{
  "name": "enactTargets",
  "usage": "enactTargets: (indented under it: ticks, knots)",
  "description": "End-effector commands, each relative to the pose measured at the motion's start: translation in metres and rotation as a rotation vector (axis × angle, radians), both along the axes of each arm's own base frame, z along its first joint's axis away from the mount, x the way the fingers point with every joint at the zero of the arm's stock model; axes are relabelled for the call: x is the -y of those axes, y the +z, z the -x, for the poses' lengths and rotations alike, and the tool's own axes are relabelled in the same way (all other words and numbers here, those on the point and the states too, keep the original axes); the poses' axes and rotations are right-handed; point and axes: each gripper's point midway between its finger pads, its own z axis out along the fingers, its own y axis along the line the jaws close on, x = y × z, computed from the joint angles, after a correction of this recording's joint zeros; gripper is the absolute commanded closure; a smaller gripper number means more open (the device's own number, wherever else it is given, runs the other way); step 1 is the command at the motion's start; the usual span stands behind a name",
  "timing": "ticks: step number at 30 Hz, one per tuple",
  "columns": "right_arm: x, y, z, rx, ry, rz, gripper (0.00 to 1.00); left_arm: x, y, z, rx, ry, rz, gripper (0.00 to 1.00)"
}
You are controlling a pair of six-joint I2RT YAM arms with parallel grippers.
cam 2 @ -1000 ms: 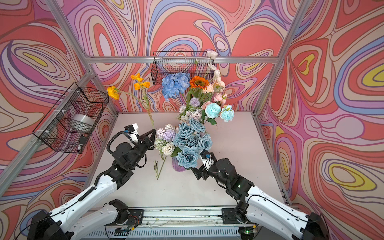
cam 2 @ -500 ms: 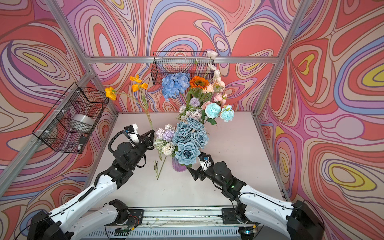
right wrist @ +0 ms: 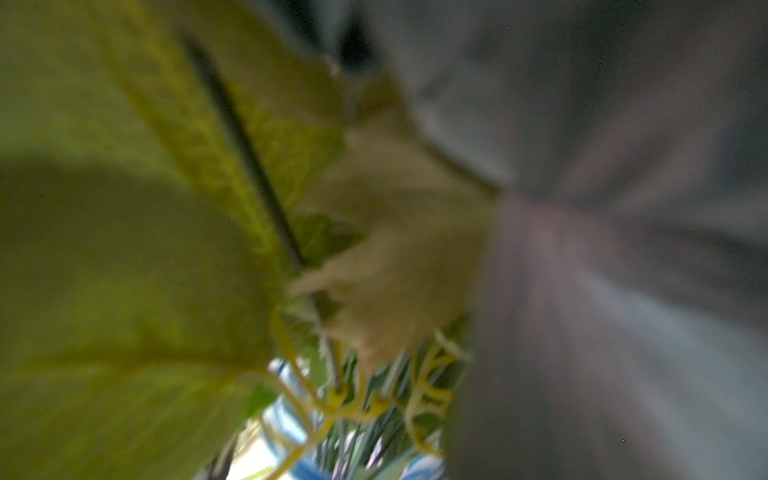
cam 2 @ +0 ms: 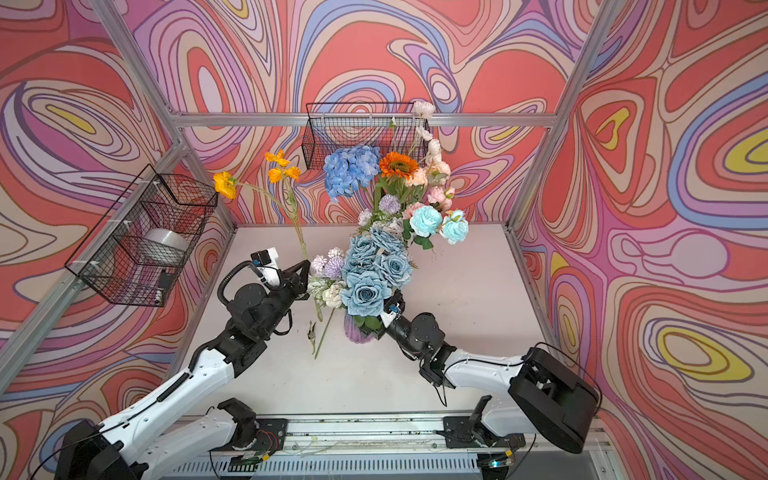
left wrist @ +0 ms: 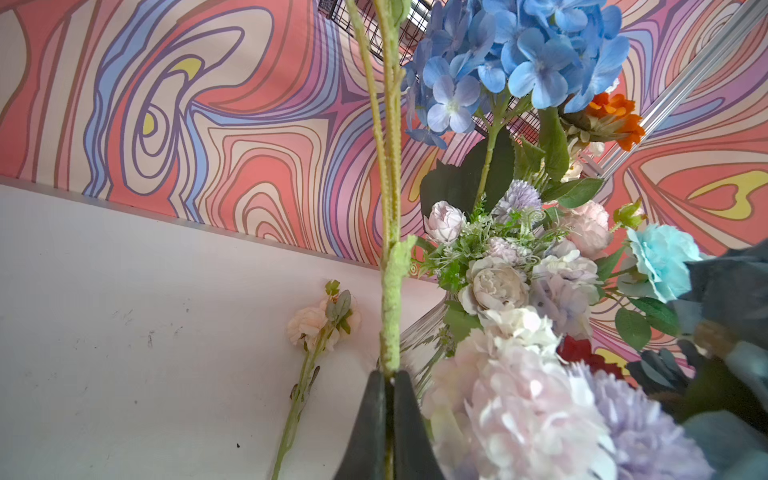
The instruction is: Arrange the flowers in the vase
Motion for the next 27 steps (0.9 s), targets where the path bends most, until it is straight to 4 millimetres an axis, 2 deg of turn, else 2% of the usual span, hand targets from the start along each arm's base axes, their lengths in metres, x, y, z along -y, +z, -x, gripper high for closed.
enactTargets:
  ticks: [1,5,9,17,20,27]
  knots:
    - [0.004,0.034,-0.012,0.109,-0.083,-0.084,0.03,0.002,0.023,0.009,0.074,-0.027,0.011,1.00]
    - [-0.004,0.039,-0.024,0.116,-0.104,-0.091,0.03,-0.002,0.038,0.021,0.124,-0.042,0.034,1.00]
    - [-0.004,0.044,-0.034,0.123,-0.148,-0.112,0.05,-0.008,0.057,0.037,0.179,-0.057,0.052,1.00]
    - [0.006,0.060,-0.041,0.145,-0.211,-0.218,0.24,-0.007,0.089,0.065,0.266,-0.141,0.113,1.00]
    - [0.005,0.061,-0.046,0.125,-0.227,-0.207,0.27,0.002,0.110,0.078,0.320,-0.210,0.147,1.00]
    - [0.010,0.062,-0.055,0.078,-0.285,-0.213,0.33,0.036,0.159,0.111,0.500,-0.373,0.203,1.00]
